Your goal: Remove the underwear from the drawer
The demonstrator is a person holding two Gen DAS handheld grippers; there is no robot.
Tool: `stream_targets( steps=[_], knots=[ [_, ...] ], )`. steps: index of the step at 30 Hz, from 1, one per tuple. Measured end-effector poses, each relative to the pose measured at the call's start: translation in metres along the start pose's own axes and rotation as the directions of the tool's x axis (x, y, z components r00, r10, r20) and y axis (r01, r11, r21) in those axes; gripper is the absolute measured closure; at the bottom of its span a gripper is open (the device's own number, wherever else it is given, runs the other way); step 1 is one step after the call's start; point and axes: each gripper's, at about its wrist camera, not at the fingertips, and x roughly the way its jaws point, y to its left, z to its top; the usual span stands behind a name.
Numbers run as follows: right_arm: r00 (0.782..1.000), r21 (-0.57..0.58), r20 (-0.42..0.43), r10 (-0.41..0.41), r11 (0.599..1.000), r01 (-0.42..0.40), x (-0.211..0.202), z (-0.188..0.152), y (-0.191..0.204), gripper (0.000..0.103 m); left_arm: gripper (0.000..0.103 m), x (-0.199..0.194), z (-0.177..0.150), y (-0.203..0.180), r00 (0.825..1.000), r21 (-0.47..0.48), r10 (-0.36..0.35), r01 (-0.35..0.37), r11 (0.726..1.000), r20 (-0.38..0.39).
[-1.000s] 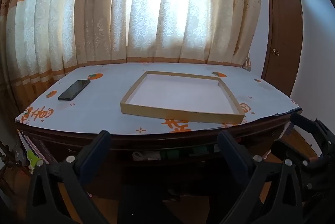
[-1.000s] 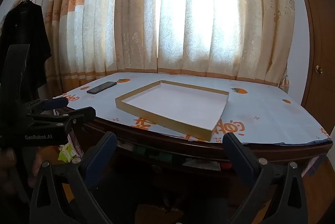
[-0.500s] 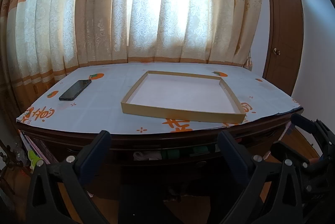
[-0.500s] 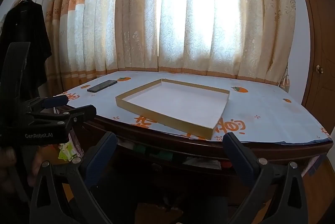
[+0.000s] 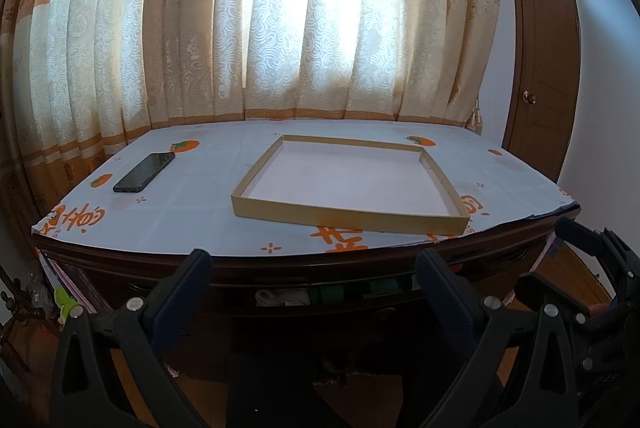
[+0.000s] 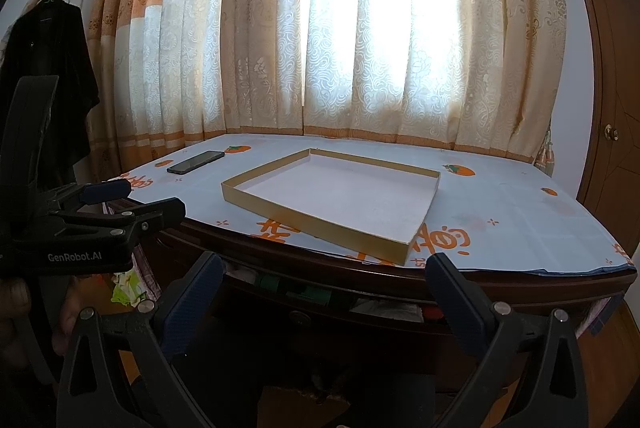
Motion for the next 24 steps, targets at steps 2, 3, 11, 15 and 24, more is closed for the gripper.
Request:
stream_targets(
  steps=[2, 3, 11, 15, 24],
  knots=[
    [1.000, -0.001, 0.000, 0.000, 1.000, 0.000, 0.0001, 0.0002, -0.0003, 0.001, 0.000, 0.0003, -0.0001, -0.0008, 1.000, 0.000, 0.001, -0.001, 1.000, 0.000],
    [1.000, -0.001, -0.001, 0.000, 1.000, 0.000, 0.0004, -0.0009, -0.0002, 0.001, 0.000, 0.0000, 0.0000, -0.0005, 1.000, 0.000, 0.002, -0.002, 1.000, 0.000],
    [1.000, -0.001, -0.003, 0.000, 1.000, 0.000, 0.0005, -0.0016, 0.0006, 0.000, 0.000, -0.0002, 0.0003, -0.0008, 1.000, 0.002, 0.003, -0.003, 1.000, 0.000],
    [1.000, -0.002, -0.003, -0.001, 1.000, 0.001, 0.0004, -0.0025, 0.0014, 0.001, 0.000, -0.0004, 0.0001, -0.0007, 1.000, 0.003, 0.003, -0.003, 1.000, 0.001],
    [1.000, -0.003, -0.003, -0.001, 1.000, 0.001, 0.0006, -0.0014, 0.0003, 0.001, 0.000, -0.0008, 0.0001, -0.0003, 1.000, 0.004, 0.003, -0.003, 1.000, 0.000]
  ],
)
